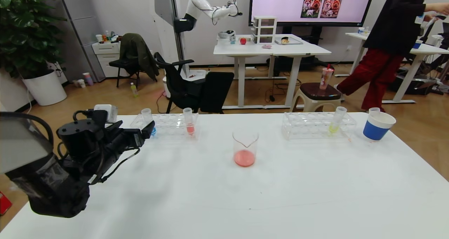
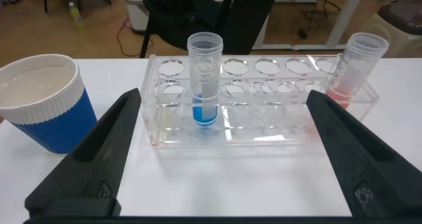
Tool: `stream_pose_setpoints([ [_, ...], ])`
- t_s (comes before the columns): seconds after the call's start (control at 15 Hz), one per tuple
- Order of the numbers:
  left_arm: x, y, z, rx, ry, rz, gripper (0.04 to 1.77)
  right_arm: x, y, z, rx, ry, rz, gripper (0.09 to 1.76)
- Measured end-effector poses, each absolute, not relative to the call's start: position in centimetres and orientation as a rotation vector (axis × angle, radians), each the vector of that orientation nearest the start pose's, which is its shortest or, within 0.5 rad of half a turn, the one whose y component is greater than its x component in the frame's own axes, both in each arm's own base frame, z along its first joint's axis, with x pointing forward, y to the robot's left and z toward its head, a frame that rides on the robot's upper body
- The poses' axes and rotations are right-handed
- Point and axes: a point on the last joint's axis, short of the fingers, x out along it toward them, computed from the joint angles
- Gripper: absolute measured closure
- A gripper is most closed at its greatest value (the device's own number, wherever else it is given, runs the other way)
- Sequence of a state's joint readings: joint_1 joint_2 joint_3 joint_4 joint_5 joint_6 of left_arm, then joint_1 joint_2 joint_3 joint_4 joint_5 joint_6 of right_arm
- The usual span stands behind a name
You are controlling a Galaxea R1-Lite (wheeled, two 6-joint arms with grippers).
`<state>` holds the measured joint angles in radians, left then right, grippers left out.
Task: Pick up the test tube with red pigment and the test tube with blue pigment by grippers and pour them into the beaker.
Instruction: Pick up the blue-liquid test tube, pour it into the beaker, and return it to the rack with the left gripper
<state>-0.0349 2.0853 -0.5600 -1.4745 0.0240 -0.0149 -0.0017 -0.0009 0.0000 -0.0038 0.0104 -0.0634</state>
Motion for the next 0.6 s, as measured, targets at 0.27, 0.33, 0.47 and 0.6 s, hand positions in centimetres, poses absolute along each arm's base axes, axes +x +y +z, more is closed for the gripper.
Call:
stream_pose_setpoints([
  [0.27, 35.7, -1.1, 7.3, -0.015, 0.039, 0.001, 0.06, -2.3, 0.0, 7.6, -0.064, -0.005, 0.009, 0.11],
  [0.33, 36.5, -1.1, 7.2, -0.015, 0.025, 0.013, 0.06, -2.3, 0.0, 7.6, -0.064, -0.005, 0.009, 0.11],
  [0.47, 38.3, -1.2, 6.9, -0.016, -0.003, 0.026, 0.06, -2.3, 0.0, 7.6, -0.063, -0.005, 0.008, 0.11],
  [0.6, 39.8, -1.3, 6.6, -0.016, 0.008, 0.036, 0.06, -2.3, 0.0, 7.6, -0.064, -0.005, 0.009, 0.11],
])
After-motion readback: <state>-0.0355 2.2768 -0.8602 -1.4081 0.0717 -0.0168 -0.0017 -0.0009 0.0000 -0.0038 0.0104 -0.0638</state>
